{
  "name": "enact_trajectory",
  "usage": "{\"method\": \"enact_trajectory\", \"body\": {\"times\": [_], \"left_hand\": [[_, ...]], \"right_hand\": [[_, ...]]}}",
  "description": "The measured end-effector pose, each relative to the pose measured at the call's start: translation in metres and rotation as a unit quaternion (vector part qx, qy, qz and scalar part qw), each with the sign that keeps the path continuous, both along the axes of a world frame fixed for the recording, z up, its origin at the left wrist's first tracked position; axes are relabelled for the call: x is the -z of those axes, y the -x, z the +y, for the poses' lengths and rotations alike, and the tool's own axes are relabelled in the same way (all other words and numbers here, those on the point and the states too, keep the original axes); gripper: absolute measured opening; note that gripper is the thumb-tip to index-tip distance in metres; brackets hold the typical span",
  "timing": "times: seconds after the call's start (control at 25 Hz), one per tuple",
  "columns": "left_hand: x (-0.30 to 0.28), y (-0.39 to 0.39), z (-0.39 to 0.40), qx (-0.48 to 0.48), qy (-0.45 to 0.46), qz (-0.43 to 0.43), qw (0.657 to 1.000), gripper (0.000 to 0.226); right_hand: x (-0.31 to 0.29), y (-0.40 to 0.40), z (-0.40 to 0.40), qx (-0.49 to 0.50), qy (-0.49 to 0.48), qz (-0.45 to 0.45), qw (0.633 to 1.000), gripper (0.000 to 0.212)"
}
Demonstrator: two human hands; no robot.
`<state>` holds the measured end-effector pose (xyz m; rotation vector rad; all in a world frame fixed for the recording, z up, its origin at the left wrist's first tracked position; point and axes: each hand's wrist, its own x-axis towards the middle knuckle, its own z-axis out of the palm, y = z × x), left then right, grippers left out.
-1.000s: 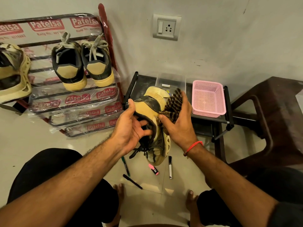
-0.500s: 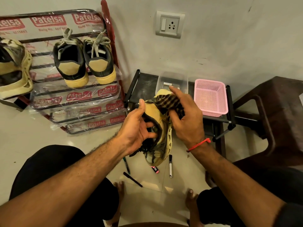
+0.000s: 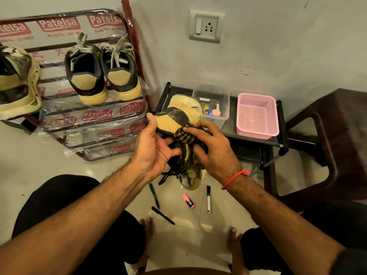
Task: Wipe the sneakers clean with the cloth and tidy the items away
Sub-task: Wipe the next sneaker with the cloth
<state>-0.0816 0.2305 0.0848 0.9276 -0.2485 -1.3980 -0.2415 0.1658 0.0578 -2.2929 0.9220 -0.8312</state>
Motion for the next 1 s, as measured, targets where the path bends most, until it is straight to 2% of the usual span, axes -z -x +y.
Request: {"method": "enact_trajectory", "body": {"times": [0.12,0.36,0.44,0.76,0.92,1.0], "left_hand": [[0.003,-0.002,0.0,-0.004,-0.017,-0.008,1.0,0.065],[0.001,0.025,0.007,0.096,-0.033,-0.091,0.991,0.048],[0.001,0.031,0.008,0.115,-0.034,-0.118,0.986,0.051],[-0.006,0.009,0.006,0.037,-0.036,-0.126,0.991,0.058],[-0.004,0.02,0.009,0.084,-0.033,-0.139,0.986,0.06],[-0.003,0.024,0.008,0.099,-0.025,-0.158,0.982,0.059]], "right_hand": [[-0.004,0.003,0.001,0.002,-0.023,0.015,1.0,0.036],[-0.027,0.004,-0.005,0.055,0.073,-0.02,0.996,0.036],[-0.032,0.004,-0.009,0.079,0.09,-0.01,0.993,0.033],[-0.01,-0.003,0.027,0.024,0.102,0.062,0.993,0.038],[-0.034,0.006,-0.005,0.1,0.145,0.001,0.984,0.033],[-0.037,0.007,-0.011,0.116,0.142,0.0,0.983,0.031]]}}
